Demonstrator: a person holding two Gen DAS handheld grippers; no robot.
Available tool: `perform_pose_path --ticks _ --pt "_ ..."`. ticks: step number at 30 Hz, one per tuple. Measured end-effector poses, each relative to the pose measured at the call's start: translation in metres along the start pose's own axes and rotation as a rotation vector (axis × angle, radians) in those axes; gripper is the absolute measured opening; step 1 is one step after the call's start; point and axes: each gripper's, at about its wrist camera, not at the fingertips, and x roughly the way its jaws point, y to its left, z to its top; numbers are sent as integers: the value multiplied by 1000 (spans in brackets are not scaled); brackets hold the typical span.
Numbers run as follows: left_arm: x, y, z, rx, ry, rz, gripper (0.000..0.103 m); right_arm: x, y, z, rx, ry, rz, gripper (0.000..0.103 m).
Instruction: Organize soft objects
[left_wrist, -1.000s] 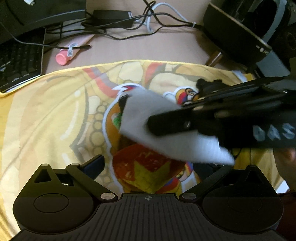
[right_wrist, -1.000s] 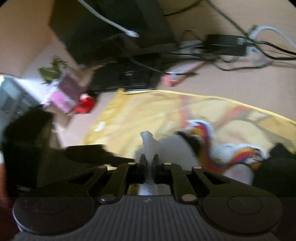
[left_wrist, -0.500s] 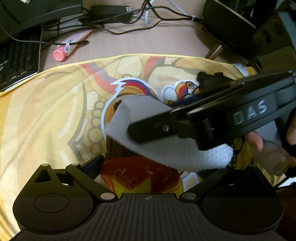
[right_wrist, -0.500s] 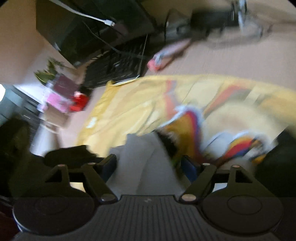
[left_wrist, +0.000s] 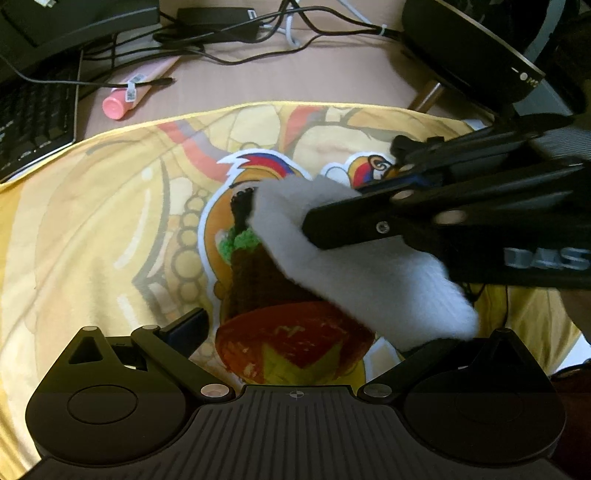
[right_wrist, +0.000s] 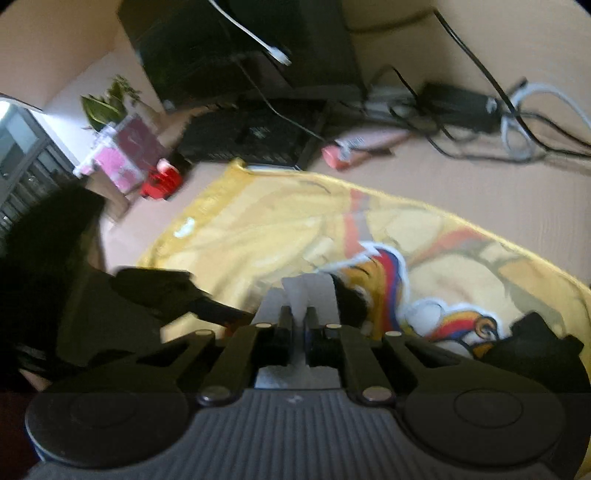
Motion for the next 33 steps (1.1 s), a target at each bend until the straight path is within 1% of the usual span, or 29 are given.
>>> perform_pose_path --ticks 1,2,7,9,11,12,15,16,19,22,25,26,30,32,33 --pt "0 0 0 0 -1 1 103 -4 4 2 16 -18 42 7" --pt "0 0 -1 0 -3 3 103 -5 5 2 27 -26 54 7" --pt "0 1 -5 8 -12 15 103 4 -3 -6 57 -7 -33 7" --pt "-1 3 -7 16 -34 18 103 7 -6 -8 69 0 -68 7" --pt "-3 9 -8 8 -61 9 103 2 -12 -14 87 -12 -113 7" --pt "-5 13 -8 -1 -71 16 103 -2 -15 -17 97 -21 -137 7" --pt "-14 23 -5 -23 -100 59 103 -16 -19 -26 106 -55 -206 7" --pt "-17 25 -4 -21 -111 80 103 -21 -22 -30 123 -67 -217 7" --pt "-29 31 -2 -13 -138 111 103 -40 -31 -41 187 -111 -231 7" --pt "-40 34 3 3 -162 171 103 -61 -38 -51 250 -170 -240 7" --pt "-53 32 11 5 -191 242 103 -88 -44 -61 294 -253 -283 7" --pt "-59 30 15 1 -206 241 103 -97 -47 -65 308 -281 -299 7" --pt "-73 1 37 8 -260 89 103 -135 -55 -78 362 -397 -365 9" --pt "-65 -25 48 41 -254 32 103 -154 -60 -85 388 -454 -398 9" --pt "-56 -39 53 53 -238 -5 103 -161 -62 -89 402 -475 -416 9"
